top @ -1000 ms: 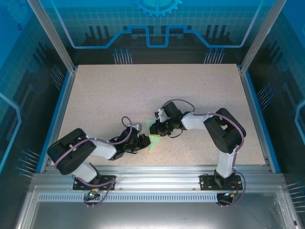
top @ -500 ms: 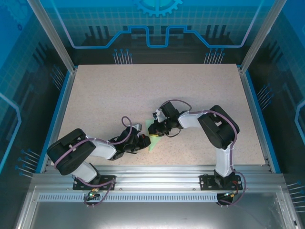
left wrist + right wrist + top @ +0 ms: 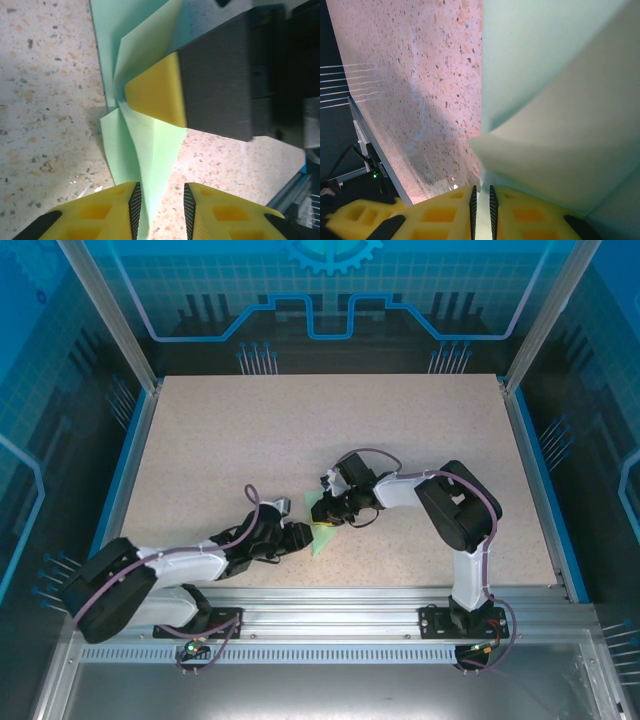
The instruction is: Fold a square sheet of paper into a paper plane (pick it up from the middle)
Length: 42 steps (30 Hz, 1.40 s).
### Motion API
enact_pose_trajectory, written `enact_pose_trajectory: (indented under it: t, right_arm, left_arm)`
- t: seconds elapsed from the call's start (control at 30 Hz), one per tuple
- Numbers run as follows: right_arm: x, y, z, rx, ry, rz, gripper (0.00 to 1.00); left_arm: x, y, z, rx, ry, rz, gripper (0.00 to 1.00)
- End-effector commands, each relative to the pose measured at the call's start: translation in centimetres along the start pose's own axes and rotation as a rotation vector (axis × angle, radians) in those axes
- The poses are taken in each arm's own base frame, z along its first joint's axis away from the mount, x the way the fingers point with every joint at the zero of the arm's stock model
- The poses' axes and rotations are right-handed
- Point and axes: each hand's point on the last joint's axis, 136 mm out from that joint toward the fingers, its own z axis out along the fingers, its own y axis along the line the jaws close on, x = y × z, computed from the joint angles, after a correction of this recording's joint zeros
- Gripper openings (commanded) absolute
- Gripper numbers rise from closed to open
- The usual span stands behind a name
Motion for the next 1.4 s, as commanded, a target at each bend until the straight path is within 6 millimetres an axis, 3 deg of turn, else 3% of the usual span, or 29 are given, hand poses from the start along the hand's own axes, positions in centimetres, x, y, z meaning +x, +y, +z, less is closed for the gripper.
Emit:
enact_pose_trajectory:
  t: [0.0, 0.17, 0.37, 0.5, 0.73, 0.97, 1.37]
  right_arm:
    - [1.2, -4.1, 1.3, 0.126, 0.033, 0.056, 0.18]
    - [1.2, -4.0, 1.4, 0.121, 0.034, 0.066, 0.18]
    - [1.1, -4.0, 1.3, 0.120, 0.030, 0.068, 0.18]
    - [1.2, -4.1, 1.4, 0.115, 0.033, 0.070, 0.18]
    - [1.2, -3.9, 1.4, 0.110, 0.033, 0.072, 0.18]
    - [1.1, -3.9, 1.3, 0.116, 0.030, 0.070, 0.18]
    - [0.9, -4.2, 1.2, 0.123, 0.027, 0.075, 0.18]
  left_arm:
    - [-0.2, -0.1, -0.8, -0.028, 0.005, 0.027, 0.27]
    - [-0.1, -1.4, -0.6, 0.002, 0.033, 0.049, 0.20]
    - [-0.1, -3.2, 0.8, 0.059, 0.074, 0.077, 0.19]
    - [0.0, -3.3, 2.1, 0.046, 0.104, 0.089, 0.19]
    - [1.0, -0.9, 3.9, -0.033, 0.150, 0.066, 0.16]
    - [3.9, 2.0, 4.2, -0.089, 0.245, 0.010, 0.14]
    - [8.5, 3.0, 3.1, -0.102, 0.379, 0.007, 0.16]
